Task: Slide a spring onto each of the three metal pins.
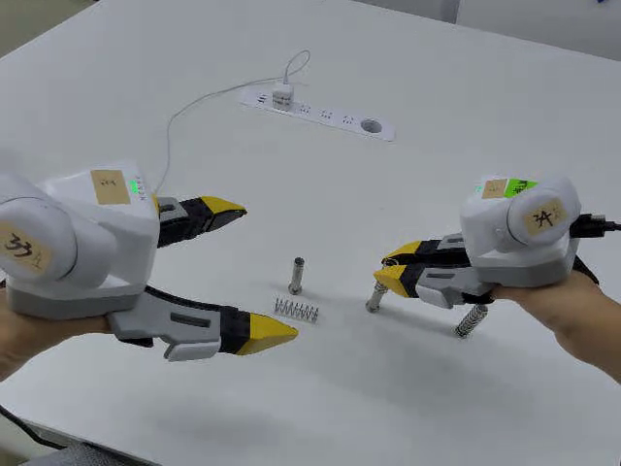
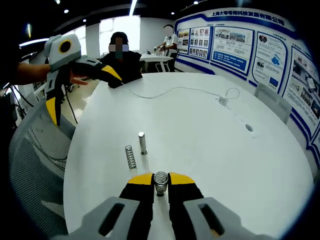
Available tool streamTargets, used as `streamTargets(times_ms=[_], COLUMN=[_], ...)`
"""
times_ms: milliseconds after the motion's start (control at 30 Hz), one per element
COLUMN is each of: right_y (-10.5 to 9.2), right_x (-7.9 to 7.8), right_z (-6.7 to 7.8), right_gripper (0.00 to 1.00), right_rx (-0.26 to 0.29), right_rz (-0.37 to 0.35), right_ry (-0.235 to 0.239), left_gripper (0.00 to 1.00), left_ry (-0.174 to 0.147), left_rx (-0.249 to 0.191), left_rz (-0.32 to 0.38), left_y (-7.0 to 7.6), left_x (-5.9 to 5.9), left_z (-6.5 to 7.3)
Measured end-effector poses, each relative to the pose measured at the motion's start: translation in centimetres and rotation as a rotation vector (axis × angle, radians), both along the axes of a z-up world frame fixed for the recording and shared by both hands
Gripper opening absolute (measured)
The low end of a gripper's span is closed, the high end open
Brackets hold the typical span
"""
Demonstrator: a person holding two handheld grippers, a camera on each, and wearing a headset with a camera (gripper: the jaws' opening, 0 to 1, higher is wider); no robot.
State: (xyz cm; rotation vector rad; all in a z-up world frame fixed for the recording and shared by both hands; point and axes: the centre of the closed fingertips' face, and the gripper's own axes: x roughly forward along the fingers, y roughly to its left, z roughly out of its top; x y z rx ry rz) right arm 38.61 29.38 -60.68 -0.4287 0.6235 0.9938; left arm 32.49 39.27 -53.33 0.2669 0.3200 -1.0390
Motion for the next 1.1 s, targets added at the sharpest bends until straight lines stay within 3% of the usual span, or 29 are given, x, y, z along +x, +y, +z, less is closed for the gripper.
streamTargets(times_ms=[233, 500, 1100], right_y=[-0.6, -1.6, -1.6], right_x=[0.0, 0.1, 0.1], right_z=[-1.5, -2.7, -3.3], right_gripper=[0.11, 0.11, 0.12], right_rx=[-0.044, -0.075, -0.074], right_rz=[-0.012, -0.037, -0.057], right_ry=[0.004, 0.018, 0.023], left_gripper=[0.81, 0.81, 0.8], left_ry=[0.006, 0.017, 0.021], left_rx=[0.007, -0.013, -0.001], left_rz=[0.005, 0.029, 0.01], left_y=[0.2, 0.6, 0.3], left_x=[0.0, 0.3, -0.2], left_z=[-0.2, -0.2, -0.5])
